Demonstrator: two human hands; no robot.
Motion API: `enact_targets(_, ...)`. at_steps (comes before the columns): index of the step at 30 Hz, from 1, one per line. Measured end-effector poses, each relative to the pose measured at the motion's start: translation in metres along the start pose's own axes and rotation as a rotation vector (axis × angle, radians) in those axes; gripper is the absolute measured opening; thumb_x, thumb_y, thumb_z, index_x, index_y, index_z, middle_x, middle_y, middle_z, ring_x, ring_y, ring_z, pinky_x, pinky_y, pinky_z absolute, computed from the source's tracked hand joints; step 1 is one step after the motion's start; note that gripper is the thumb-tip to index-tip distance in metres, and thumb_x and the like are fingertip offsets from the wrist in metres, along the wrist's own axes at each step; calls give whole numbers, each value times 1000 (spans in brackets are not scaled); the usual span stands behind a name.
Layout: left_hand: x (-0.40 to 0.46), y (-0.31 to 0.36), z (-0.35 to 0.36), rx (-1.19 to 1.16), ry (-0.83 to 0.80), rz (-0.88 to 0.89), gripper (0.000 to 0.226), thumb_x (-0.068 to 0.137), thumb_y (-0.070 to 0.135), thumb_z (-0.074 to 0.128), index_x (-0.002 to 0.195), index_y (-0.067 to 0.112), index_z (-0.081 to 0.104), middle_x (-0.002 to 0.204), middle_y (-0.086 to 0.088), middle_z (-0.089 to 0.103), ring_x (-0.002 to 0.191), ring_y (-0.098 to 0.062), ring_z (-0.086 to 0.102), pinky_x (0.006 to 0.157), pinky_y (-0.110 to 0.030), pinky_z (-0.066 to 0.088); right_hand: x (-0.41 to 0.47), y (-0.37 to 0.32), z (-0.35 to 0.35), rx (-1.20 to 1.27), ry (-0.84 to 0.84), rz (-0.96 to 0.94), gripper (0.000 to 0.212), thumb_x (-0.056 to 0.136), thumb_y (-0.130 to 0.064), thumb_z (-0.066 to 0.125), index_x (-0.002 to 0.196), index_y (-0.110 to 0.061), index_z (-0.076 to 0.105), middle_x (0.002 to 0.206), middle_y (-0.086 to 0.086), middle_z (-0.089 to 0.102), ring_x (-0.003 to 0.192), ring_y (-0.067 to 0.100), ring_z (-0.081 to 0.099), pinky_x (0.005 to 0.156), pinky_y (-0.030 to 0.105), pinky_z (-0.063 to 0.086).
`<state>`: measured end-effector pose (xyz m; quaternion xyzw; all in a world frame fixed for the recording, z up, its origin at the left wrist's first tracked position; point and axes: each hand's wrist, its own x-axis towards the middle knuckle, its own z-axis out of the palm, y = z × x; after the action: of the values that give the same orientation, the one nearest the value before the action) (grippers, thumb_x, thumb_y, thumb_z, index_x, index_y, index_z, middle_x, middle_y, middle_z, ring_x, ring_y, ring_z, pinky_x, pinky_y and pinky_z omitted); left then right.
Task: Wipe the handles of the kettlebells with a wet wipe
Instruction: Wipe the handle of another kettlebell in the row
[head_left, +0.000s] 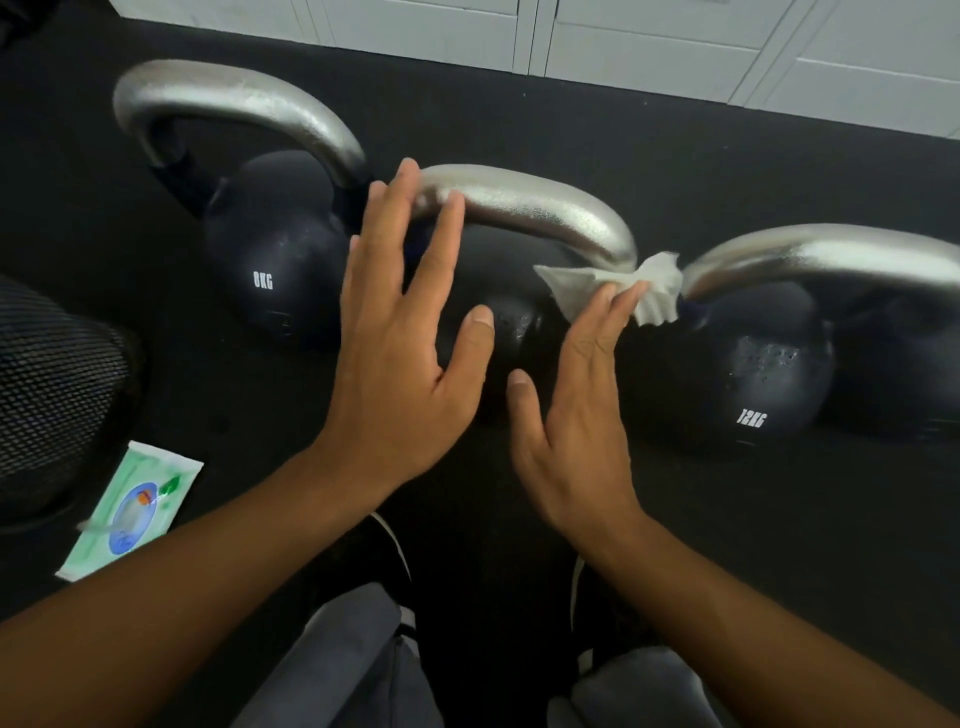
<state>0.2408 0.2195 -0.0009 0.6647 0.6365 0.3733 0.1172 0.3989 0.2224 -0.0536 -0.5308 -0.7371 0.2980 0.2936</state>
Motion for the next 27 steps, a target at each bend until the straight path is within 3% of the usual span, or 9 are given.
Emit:
enact_targets(6,4,-8,0,64,-127,-29,75,104,27,45,165,15,4,173,-9,-11,160,-23,-11,128,-58,5,-4,4,5,2,-31,33,90,105,-40,42,154,-23,-33,164,2,-43,158,12,-25,132,39,2)
enact_targets(12,3,-9,3,62,-147,-34,76,104,30,43,165,17,-1,173,-7,-16,159,-22,-15,128,-58,5,17,-8,-8,-71,94,-110,86,104,-32,44,162,-2,-13,164,8,-33,159,28,-22,132,45,-1)
enact_targets(17,3,-12,5,50,-146,-40,78,104,29,45,165,17,-1,172,-7,-17,159,-22,-15,128,-59,8,7,19,-1,-129,39,-123,88,105,-34,43,159,-16,-24,162,-2,-42,159,27,-21,132,45,3)
enact_targets(20,3,-12,5,51,-149,-44,78,103,29,45,165,16,0,172,-7,-16,159,-23,-15,128,-60,8,-2,31,4,-129,-46,-56,89,104,-44,36,154,-28,-36,163,1,-40,158,17,-25,130,31,-2)
enact_targets(27,2,-11,5,26,-161,-60,78,104,29,45,165,16,-2,172,-6,-18,159,-21,-17,128,-60,10,9,15,0,-192,67,-131,86,104,-35,44,162,-5,-13,163,3,-39,160,30,-18,132,41,-1)
